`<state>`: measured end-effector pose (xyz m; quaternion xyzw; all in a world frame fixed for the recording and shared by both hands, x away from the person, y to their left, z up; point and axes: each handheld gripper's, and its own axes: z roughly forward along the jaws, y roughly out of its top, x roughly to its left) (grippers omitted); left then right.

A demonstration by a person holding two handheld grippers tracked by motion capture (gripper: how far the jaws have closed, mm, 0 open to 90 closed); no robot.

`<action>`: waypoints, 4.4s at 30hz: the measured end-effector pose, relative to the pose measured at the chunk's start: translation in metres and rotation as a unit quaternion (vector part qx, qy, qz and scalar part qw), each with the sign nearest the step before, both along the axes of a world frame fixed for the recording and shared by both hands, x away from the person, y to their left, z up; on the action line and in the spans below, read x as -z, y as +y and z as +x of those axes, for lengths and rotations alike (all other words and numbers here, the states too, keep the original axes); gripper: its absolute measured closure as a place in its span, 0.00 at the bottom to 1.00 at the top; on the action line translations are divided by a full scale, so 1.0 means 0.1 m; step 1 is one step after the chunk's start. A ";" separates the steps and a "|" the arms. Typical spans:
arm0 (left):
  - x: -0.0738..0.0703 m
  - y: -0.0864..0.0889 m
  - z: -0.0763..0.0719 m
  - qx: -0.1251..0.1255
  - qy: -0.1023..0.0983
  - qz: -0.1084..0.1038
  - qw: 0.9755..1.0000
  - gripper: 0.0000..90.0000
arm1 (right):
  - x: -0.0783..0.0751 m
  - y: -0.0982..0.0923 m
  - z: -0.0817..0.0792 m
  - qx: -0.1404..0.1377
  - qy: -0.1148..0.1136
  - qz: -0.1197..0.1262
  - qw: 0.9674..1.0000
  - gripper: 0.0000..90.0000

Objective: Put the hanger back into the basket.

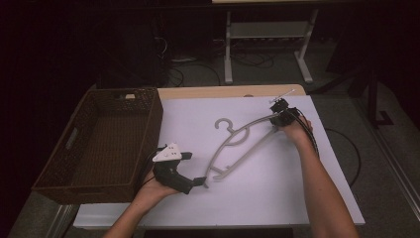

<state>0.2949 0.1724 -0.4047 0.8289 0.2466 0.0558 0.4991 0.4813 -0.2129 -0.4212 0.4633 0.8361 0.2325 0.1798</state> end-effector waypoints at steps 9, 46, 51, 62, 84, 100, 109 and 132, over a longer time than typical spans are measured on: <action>0.00 -0.01 0.00 0.002 -0.002 -0.001 1.000 0.00 | -0.01 -0.05 -0.06 -0.009 0.028 -0.012 0.999 0.99; -0.01 0.05 0.01 -0.008 0.000 -0.005 1.000 0.00 | -0.33 0.03 -1.20 -0.075 -0.055 0.071 0.993 0.99; 0.00 0.05 0.00 -0.011 0.001 -0.007 1.000 0.00 | -0.42 0.15 -1.43 -0.097 -0.077 0.117 0.985 0.99; 0.02 0.07 0.03 -0.013 0.004 -0.007 1.000 0.00 | -0.37 0.50 -1.72 -0.157 -0.081 0.143 0.974 0.99; 0.02 0.09 0.03 -0.014 0.004 -0.005 1.000 0.00 | 0.03 0.69 -1.67 -0.174 -0.015 0.083 0.981 0.99; 0.03 0.08 0.03 -0.016 0.005 -0.005 1.000 0.00 | 0.15 0.73 -1.67 -0.177 -0.001 0.066 0.982 0.99; 0.07 0.02 0.08 -0.017 0.010 0.008 1.000 0.00 | 0.17 0.74 -1.67 -0.177 0.004 0.066 0.982 1.00; 0.28 -0.42 0.55 -0.003 0.025 0.058 0.998 0.05 | 0.16 0.74 -1.66 -0.177 0.008 0.067 0.982 1.00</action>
